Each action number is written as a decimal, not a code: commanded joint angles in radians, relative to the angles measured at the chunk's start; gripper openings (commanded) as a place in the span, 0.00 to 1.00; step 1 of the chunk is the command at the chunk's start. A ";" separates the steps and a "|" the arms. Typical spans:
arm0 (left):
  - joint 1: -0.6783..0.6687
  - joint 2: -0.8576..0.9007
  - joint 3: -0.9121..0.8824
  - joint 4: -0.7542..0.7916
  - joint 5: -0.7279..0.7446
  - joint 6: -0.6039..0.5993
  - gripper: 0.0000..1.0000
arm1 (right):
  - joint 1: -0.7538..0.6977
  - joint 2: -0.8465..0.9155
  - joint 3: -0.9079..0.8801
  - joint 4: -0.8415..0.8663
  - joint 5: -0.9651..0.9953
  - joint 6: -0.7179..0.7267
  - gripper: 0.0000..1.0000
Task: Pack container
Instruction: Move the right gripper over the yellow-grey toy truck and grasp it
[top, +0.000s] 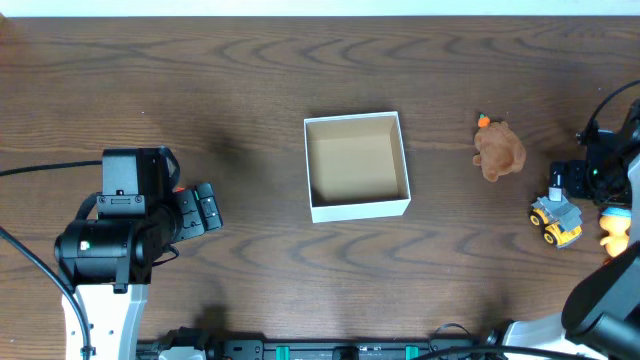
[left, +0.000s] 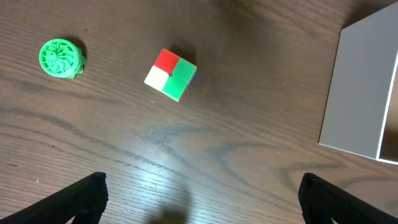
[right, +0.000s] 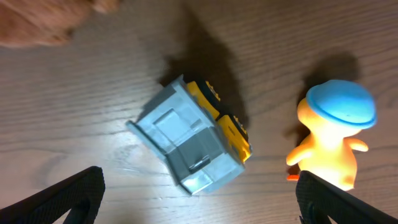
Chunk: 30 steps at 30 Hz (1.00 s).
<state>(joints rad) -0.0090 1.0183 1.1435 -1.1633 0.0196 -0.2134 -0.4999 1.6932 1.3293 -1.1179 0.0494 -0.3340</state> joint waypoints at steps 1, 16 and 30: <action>0.004 -0.001 0.018 -0.003 -0.004 -0.010 0.98 | -0.011 0.061 0.011 0.000 0.037 -0.042 0.99; 0.004 0.000 0.018 -0.002 -0.005 -0.010 0.98 | -0.010 0.166 -0.002 0.011 0.031 -0.093 0.93; 0.004 0.000 0.018 -0.003 -0.005 -0.010 0.98 | 0.008 0.166 -0.128 0.104 0.010 -0.087 0.88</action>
<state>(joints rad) -0.0090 1.0183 1.1435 -1.1629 0.0193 -0.2134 -0.4992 1.8523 1.2148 -1.0294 0.0696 -0.4133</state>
